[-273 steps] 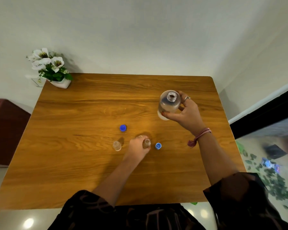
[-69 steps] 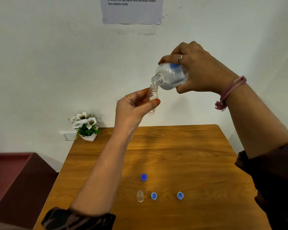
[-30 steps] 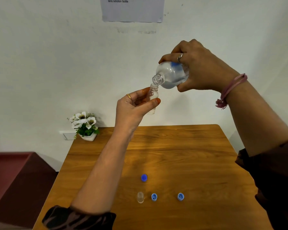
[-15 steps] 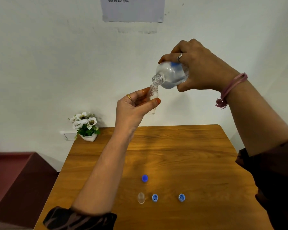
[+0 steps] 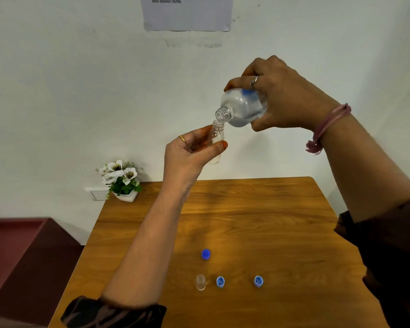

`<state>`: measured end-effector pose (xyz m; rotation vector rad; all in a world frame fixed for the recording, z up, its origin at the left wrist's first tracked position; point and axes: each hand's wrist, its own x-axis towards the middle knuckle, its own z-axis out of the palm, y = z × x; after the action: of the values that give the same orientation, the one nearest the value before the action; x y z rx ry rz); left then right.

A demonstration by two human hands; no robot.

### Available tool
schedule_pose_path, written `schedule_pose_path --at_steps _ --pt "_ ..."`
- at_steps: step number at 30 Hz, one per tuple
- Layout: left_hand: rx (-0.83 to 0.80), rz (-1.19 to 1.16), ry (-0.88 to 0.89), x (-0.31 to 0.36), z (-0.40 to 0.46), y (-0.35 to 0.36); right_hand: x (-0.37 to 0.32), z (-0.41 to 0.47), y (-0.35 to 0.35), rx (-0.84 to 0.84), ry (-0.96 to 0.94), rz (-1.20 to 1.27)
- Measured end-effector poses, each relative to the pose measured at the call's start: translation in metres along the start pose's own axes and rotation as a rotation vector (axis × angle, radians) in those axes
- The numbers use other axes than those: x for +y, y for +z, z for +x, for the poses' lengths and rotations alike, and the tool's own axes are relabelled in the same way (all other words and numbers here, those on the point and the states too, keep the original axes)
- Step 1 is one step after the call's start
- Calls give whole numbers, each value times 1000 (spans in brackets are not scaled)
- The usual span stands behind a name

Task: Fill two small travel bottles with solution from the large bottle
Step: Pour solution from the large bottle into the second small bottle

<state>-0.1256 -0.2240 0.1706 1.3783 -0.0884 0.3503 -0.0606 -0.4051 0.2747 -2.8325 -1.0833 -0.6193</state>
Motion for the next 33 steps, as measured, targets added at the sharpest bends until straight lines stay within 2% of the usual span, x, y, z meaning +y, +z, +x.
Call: schedule_pose_path --at_steps 33 --pt "-4 0 10 0 -3 -1 -4 -1 -5 -14 -5 -21"
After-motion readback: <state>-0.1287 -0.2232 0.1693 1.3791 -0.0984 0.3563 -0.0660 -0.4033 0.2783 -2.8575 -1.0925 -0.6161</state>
